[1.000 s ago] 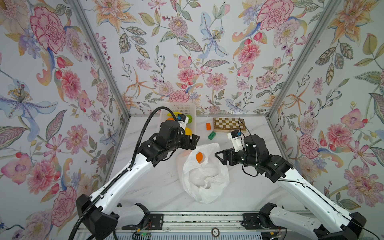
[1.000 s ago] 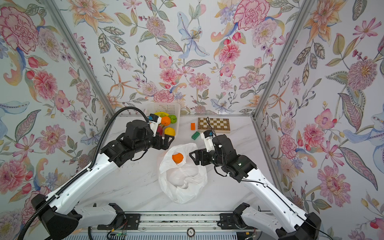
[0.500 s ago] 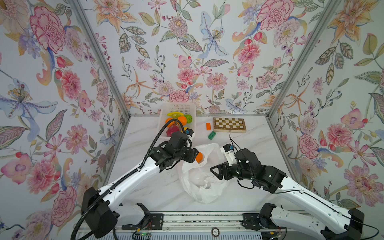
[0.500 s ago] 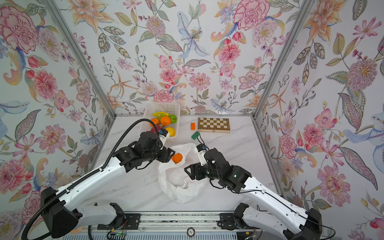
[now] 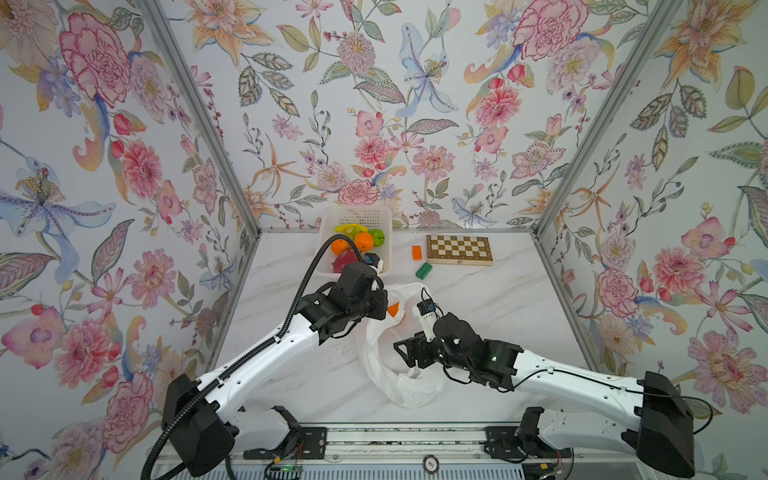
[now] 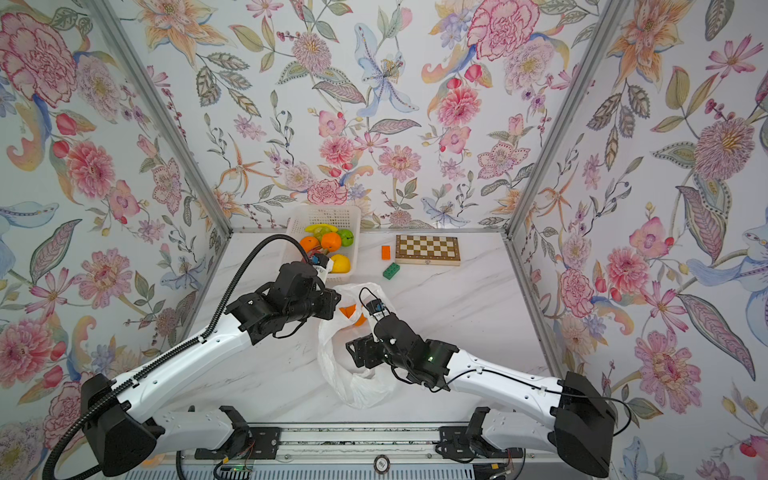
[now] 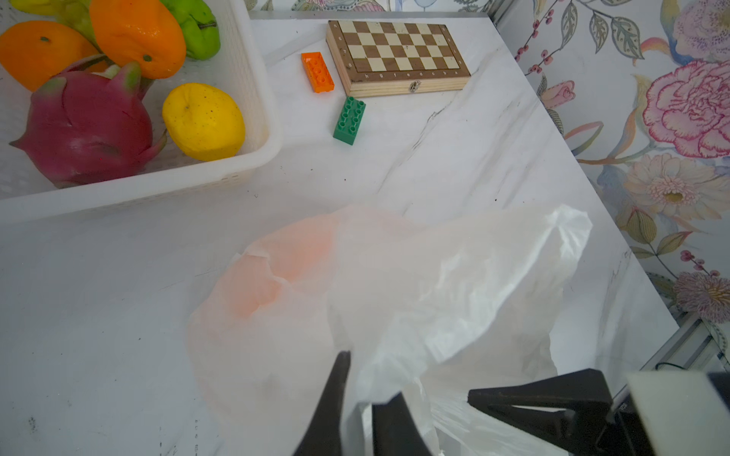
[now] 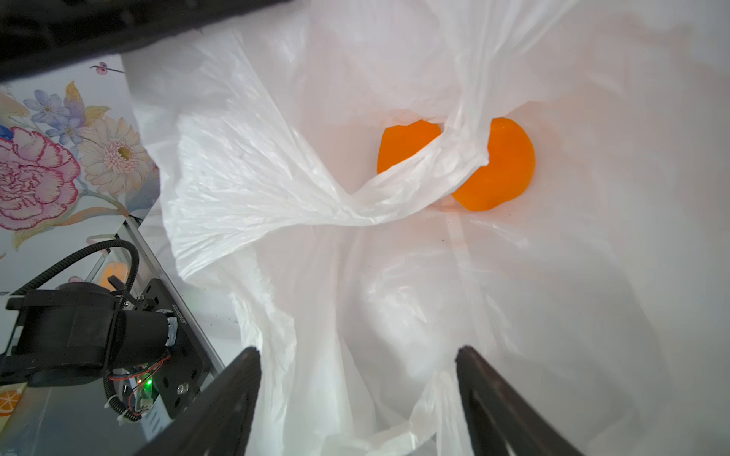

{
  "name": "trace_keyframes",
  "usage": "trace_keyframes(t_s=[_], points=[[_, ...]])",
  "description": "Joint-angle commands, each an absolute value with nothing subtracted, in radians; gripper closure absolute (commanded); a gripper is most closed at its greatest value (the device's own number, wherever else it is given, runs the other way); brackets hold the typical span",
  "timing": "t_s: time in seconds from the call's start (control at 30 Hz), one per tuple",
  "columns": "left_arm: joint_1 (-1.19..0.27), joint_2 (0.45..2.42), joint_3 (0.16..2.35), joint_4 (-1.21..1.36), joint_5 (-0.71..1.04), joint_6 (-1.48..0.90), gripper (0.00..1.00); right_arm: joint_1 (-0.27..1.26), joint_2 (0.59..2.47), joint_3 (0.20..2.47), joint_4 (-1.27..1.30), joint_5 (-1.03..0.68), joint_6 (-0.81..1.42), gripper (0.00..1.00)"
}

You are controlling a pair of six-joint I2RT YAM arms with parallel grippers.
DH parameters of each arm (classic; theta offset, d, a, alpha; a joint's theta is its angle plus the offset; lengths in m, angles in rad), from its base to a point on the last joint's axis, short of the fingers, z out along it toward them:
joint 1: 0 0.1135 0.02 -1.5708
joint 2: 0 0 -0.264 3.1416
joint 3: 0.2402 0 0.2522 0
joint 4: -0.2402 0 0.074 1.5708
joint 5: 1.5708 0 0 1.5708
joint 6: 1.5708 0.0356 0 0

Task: Untie the knot of the plastic bag and take out the fruit
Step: 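Hold the bag rim with the left gripper while the right reaches into the bag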

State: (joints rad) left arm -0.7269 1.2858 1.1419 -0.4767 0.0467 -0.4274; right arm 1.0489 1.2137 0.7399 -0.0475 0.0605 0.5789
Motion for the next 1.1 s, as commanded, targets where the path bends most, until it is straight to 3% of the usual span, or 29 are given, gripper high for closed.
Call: trace_keyframes(t_s=[0.0,0.23,0.47,0.77,0.93,1.07], points=[[-0.727,1.249,1.176,-0.442,-0.013,-0.493,0.85,1.056,1.270,0.726,0.090,0.123,0.592,0.20],[-0.727,1.249,1.172,-0.413,-0.009,-0.535,0.84,1.025,1.408,0.750,0.168,0.131,0.640,0.19],[-0.727,1.247,1.149,-0.374,0.000,-0.566,0.83,0.931,1.486,0.698,0.341,0.133,0.828,0.21],[-0.727,1.256,1.153,-0.366,0.015,-0.542,0.82,0.879,1.607,0.802,0.272,0.146,1.136,0.23],[-0.727,1.255,1.145,-0.393,-0.008,-0.531,0.82,0.874,1.674,0.875,0.246,0.167,1.151,0.23],[-0.726,1.251,1.129,-0.374,-0.015,-0.528,0.73,0.865,1.755,0.947,0.230,0.155,1.142,0.23]])
